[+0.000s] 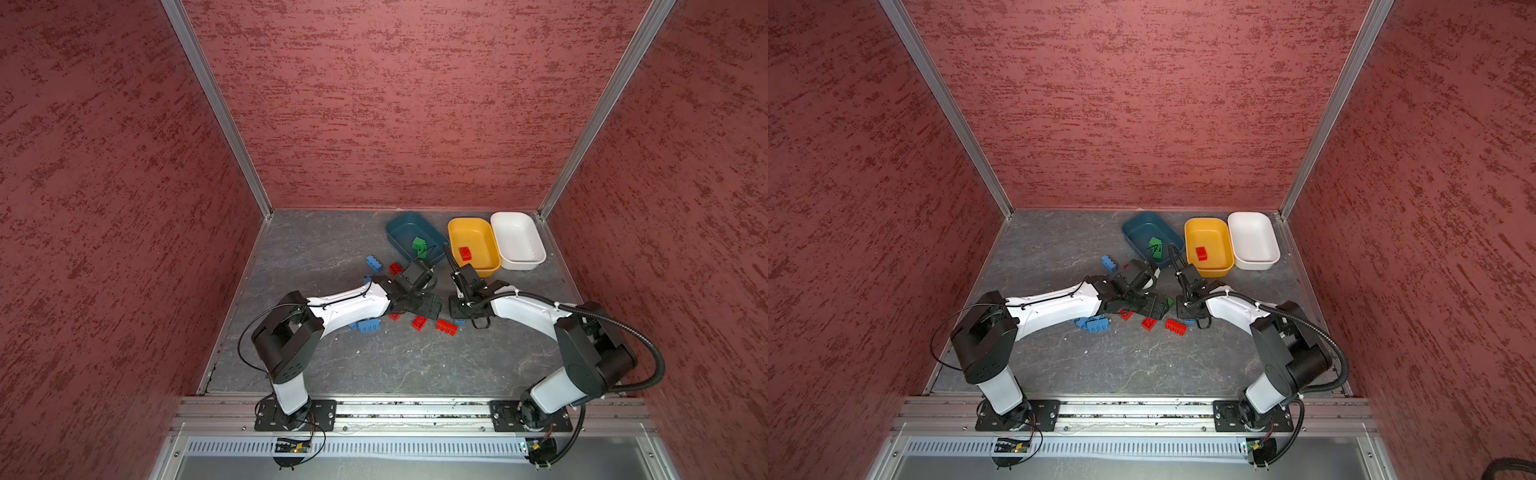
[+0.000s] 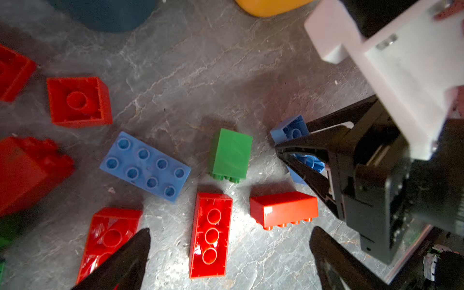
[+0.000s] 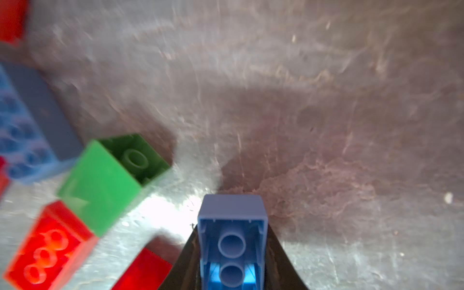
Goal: Sort the legos into containers by color
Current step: 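Drop the blue brick in the white tub while the left gripper grasps green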
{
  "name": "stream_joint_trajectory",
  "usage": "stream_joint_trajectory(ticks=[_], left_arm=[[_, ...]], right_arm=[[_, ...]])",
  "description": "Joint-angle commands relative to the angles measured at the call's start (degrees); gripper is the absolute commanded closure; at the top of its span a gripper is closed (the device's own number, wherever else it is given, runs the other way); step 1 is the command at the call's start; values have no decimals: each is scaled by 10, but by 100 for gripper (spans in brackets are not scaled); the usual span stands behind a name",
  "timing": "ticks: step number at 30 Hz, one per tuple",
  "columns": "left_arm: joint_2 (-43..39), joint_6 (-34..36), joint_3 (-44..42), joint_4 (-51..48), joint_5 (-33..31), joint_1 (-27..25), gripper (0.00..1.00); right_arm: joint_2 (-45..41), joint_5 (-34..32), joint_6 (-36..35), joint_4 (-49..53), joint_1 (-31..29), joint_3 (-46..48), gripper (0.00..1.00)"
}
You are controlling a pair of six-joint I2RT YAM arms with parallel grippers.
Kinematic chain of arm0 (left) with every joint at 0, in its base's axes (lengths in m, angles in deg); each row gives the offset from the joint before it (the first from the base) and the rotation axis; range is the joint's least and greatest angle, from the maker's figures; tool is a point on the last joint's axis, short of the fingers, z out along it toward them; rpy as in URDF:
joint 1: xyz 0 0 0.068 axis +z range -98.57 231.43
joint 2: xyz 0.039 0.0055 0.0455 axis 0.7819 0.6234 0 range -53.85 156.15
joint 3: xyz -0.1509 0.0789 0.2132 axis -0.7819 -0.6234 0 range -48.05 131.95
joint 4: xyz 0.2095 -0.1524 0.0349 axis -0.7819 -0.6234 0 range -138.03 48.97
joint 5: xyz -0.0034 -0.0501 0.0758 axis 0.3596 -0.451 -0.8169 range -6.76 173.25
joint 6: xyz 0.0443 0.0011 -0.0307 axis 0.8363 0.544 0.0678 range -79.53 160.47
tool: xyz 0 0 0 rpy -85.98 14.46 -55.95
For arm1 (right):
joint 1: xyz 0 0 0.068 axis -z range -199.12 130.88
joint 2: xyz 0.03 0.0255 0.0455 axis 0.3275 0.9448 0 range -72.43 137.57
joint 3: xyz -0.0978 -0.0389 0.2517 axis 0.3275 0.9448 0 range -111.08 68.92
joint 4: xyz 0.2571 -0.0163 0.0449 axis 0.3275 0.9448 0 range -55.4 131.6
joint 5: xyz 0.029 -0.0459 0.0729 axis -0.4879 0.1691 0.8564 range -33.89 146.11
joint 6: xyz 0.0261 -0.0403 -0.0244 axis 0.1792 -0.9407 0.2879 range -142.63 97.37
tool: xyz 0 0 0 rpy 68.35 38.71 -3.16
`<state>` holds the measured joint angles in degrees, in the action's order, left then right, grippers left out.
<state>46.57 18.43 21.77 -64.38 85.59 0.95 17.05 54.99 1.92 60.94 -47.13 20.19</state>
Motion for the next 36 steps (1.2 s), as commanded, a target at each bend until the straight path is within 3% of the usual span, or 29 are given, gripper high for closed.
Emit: stream_joint_trajectory(ticks=[1,6,13,23,32,36], left_arm=[[17,16,42,31,-25,-15,1],[39,40,74,53,-1,-24,1],[57,52,96,53,24,-24,1],[56,28,102,52,-16,-22,1],[89,65,132,-11,26,-19,1],[120,79,166,-59,13,-20,4]], right_arm=[[-29,3,22,-45,16,5,72],[-85,-2,28,-85,69,24,73],[-115,22,6,-189,194,28,73],[-22,6,-69,-217,322,-85,73],[100,-58,-147,-156,368,-199,71],[159,-86,-174,-121,371,-261,67]])
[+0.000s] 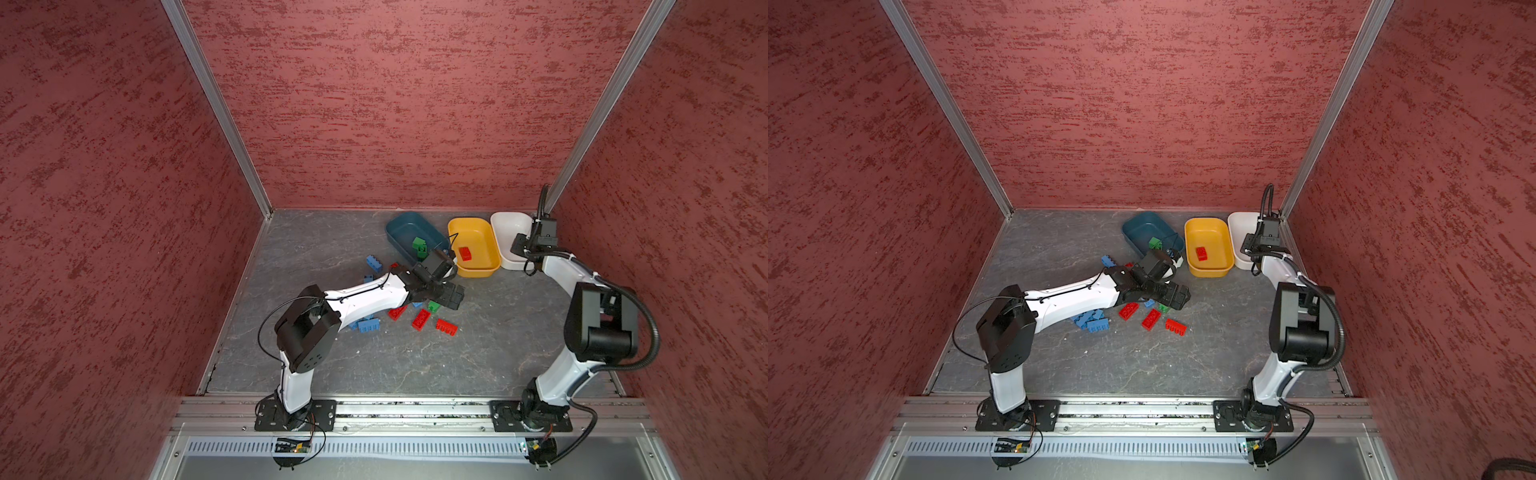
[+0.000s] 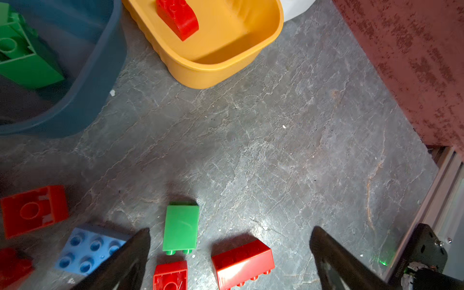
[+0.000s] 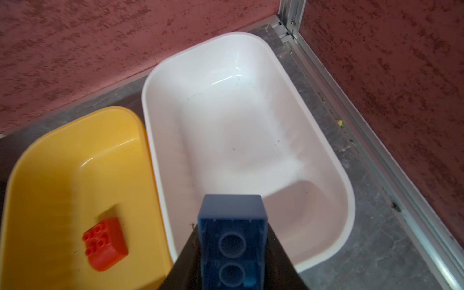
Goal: Sort the legos into containers by color
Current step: 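Drop the blue brick in the white tub while the left gripper grasps green, then drop the green brick in the teal tub with left while right grasps red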
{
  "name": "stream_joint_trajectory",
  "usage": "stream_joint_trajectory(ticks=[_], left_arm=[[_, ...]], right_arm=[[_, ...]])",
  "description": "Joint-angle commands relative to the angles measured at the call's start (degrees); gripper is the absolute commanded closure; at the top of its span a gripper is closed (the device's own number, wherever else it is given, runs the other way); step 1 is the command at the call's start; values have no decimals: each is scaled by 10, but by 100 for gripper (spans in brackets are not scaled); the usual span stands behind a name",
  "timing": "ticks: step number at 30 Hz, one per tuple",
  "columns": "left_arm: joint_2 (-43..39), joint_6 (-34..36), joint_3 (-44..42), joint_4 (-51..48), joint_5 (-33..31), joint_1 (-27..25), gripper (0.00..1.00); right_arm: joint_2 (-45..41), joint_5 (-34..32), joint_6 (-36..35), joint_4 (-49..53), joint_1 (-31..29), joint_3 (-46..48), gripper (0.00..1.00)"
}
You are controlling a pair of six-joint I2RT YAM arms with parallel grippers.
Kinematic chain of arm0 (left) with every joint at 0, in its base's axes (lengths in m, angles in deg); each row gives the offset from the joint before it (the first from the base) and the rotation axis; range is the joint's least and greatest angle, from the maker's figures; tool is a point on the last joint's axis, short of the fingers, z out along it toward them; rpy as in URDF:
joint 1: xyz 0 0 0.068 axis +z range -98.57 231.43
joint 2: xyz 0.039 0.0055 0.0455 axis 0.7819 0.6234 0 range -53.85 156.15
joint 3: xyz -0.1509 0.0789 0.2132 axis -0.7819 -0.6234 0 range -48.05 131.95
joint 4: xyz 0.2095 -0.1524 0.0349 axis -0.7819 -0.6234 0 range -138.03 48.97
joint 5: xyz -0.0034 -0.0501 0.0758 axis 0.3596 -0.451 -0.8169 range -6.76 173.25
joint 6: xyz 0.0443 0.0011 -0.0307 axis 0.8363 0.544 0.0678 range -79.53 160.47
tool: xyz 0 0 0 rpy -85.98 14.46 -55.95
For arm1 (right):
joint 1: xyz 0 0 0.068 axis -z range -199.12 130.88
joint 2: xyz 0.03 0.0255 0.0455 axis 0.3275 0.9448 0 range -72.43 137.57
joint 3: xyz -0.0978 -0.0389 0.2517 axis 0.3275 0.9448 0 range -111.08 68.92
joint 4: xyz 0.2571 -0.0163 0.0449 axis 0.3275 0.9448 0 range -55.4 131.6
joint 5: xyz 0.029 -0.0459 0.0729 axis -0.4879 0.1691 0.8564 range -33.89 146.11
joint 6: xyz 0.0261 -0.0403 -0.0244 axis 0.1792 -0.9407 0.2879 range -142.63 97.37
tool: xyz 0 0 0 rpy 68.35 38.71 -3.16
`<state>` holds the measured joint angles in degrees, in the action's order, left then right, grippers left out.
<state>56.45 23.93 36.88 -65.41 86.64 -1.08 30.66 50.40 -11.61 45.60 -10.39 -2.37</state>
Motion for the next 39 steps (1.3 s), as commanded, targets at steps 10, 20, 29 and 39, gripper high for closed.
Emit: stream_joint_trajectory(ticks=[10,20,29,39], left_arm=[[93,35,89,-152,-84,5,19],[141,39,138,-201,-83,14,20],[189,62,183,-254,-63,22,33],[213,65,202,-262,-52,22,48]], right_arm=[[18,-25,-24,74,-1,-73,28],[-65,34,10,72,-14,-9,1],[-156,118,72,20,-34,76,1],[-195,129,92,11,-44,111,1]])
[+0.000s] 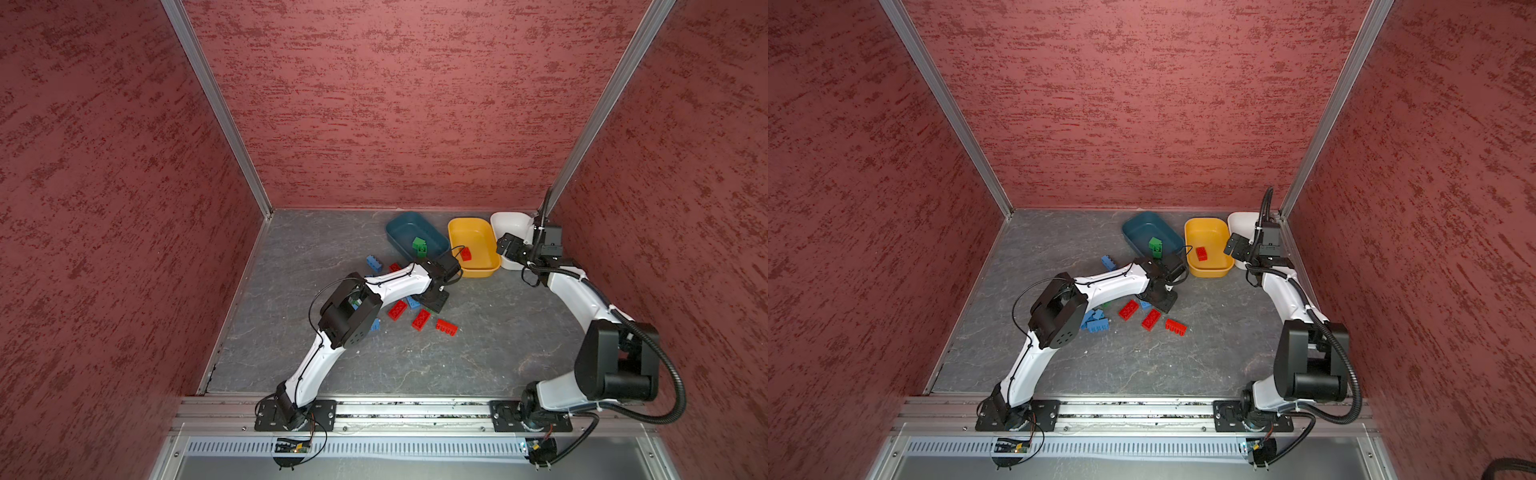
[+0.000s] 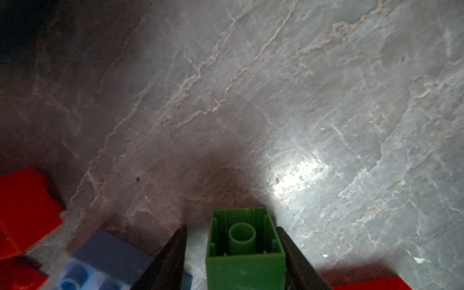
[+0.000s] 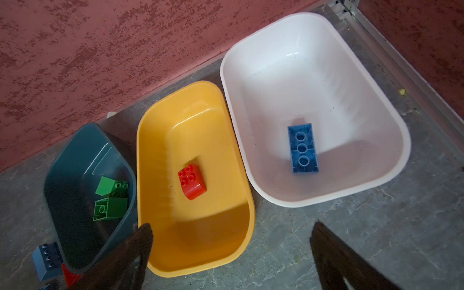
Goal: Sort the legos into containers by color
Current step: 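Drop the green brick in the teal tub with left while right grasps red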
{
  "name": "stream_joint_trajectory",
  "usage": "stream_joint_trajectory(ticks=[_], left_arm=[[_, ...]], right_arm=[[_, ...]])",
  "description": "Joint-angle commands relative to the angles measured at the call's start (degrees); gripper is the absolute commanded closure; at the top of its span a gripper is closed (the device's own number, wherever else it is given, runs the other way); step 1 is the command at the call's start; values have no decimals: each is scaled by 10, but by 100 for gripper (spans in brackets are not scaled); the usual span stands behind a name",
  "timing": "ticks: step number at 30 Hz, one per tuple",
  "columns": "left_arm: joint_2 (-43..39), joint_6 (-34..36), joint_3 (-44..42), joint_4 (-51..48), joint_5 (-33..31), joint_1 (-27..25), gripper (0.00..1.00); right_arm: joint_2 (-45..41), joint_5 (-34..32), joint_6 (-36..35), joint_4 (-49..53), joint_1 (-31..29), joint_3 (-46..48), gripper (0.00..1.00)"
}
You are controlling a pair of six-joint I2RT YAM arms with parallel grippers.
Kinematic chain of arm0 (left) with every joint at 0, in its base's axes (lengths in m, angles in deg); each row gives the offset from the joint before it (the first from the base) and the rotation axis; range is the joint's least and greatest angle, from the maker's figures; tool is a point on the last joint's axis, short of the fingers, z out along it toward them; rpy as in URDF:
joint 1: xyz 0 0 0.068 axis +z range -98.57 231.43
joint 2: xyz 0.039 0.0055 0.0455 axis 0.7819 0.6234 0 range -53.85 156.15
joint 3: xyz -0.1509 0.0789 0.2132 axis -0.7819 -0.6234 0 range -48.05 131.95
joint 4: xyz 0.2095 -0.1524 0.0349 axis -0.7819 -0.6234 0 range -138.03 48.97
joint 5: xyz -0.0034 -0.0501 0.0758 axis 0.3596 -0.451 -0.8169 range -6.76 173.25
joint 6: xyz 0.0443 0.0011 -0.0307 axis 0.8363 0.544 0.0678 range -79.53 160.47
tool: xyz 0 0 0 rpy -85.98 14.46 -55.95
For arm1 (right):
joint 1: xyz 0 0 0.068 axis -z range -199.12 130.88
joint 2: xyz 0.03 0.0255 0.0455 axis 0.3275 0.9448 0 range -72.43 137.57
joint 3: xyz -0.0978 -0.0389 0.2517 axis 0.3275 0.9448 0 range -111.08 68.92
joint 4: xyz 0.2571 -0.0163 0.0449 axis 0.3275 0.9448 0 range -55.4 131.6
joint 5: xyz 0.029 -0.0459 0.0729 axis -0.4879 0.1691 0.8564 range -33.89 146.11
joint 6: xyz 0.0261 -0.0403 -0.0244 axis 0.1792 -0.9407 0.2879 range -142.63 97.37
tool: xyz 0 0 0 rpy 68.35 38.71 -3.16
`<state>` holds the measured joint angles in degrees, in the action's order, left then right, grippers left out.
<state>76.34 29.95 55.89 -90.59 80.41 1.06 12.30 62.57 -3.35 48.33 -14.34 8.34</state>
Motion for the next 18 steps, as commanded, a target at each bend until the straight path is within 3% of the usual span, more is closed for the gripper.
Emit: stream_joint_trajectory(ticks=[1,9,18], left_arm=[[16,4,13,-10,12,1,49],[6,-5,11,6,22,1,72],[-56,-16,-1,81,32,25,86]], right_arm=[[-11,5,10,-14,-5,5,1],[-12,4,20,-9,-19,7,1],[-39,-11,13,17,-59,8,1]])
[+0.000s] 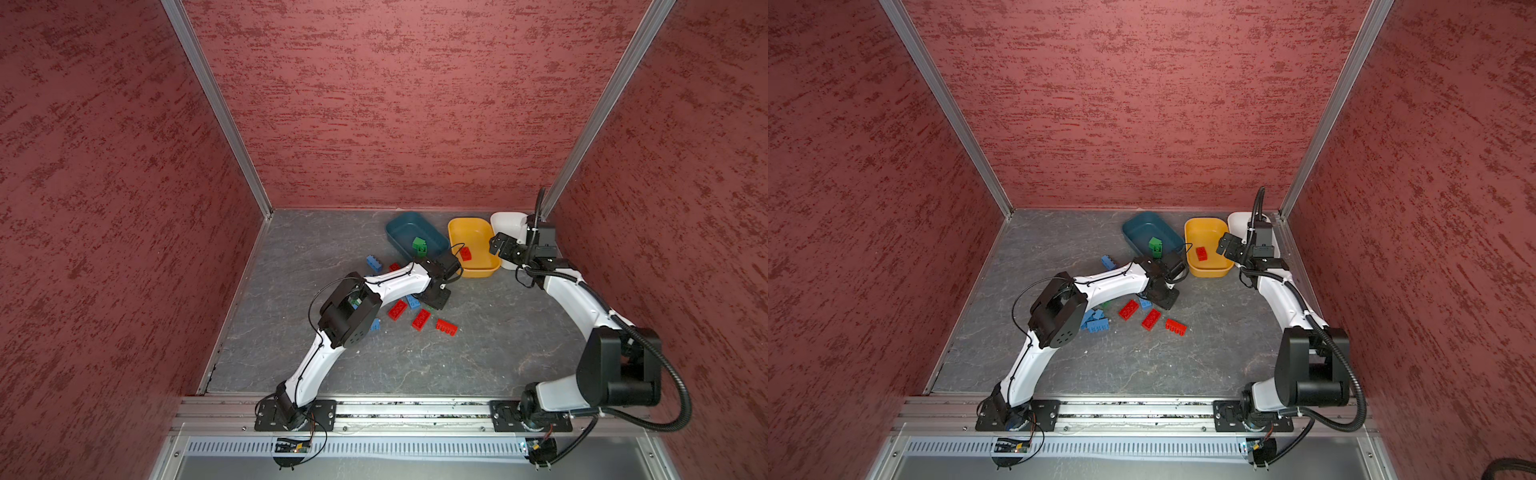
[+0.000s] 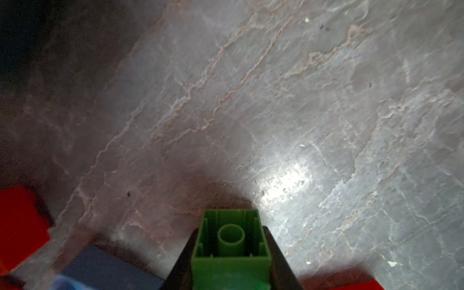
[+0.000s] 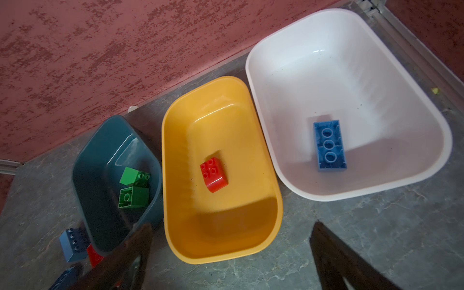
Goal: Sort the legos into containers by color
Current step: 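Drop the green brick in the teal tub with left while right grasps red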
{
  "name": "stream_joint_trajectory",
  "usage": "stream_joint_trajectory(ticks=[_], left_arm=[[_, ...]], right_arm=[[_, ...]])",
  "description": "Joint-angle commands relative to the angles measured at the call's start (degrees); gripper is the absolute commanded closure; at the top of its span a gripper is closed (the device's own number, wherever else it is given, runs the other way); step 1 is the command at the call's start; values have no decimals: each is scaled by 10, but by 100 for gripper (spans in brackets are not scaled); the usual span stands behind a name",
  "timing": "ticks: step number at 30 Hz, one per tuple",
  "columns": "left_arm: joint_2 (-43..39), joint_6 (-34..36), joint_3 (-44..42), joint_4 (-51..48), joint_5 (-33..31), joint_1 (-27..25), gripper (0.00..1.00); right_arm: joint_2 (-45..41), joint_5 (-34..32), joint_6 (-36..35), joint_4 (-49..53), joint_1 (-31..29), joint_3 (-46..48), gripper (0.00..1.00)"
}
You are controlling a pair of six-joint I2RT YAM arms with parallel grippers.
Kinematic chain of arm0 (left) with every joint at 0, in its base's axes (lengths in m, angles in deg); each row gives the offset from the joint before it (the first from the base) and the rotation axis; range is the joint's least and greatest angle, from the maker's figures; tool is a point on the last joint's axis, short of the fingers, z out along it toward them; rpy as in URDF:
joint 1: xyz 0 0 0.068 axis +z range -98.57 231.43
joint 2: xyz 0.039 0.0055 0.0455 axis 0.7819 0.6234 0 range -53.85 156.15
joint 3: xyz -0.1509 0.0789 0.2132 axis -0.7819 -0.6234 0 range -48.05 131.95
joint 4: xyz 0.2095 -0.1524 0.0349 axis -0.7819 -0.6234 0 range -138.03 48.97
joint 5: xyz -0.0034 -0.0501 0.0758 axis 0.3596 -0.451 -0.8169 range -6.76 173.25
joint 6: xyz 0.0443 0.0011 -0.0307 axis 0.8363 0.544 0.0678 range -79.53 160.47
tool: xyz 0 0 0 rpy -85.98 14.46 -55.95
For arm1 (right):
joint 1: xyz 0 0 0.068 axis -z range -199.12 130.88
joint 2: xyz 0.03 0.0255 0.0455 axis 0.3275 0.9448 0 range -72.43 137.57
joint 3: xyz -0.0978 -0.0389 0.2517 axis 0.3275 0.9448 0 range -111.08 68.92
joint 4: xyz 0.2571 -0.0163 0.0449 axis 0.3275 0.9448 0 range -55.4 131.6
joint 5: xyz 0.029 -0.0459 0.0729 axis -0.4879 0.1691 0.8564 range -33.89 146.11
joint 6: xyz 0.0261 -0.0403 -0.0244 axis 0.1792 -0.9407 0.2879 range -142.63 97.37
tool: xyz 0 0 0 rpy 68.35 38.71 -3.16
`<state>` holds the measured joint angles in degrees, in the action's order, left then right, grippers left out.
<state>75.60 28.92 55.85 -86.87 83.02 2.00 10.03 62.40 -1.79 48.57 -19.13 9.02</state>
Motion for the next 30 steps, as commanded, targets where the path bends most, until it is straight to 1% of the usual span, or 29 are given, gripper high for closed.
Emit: stream_joint_trajectory(ticks=[1,4,6,9,12,13,17,23,24,25,27,30], left_arm=[[-58,-3,0,59,3,23,86],[-70,-3,11,98,-27,53,86],[-62,-11,36,110,-35,76,87],[-37,-30,83,124,-28,112,87],[-6,-52,123,150,-2,143,86],[5,-58,136,160,-3,151,86],[59,-78,200,171,-3,177,84],[142,-79,306,160,-19,192,77],[155,-79,324,153,-20,194,74],[167,-83,345,141,-20,195,69],[176,-93,371,123,-24,195,53],[165,-101,363,127,-14,194,31]], right_arm=[[-19,-9,-5,22,-16,1,1],[-27,-5,-5,38,-33,7,1],[-33,-1,-4,46,-45,16,1],[-37,3,0,55,-71,33,1],[-34,7,14,54,-101,57,1],[-32,7,18,54,-111,64,1],[-18,12,38,52,-147,81,1],[1,29,40,65,-195,92,1],[3,33,39,67,-203,94,1],[4,37,37,71,-211,95,1],[4,39,37,78,-225,100,1],[2,50,38,78,-243,111,1]])
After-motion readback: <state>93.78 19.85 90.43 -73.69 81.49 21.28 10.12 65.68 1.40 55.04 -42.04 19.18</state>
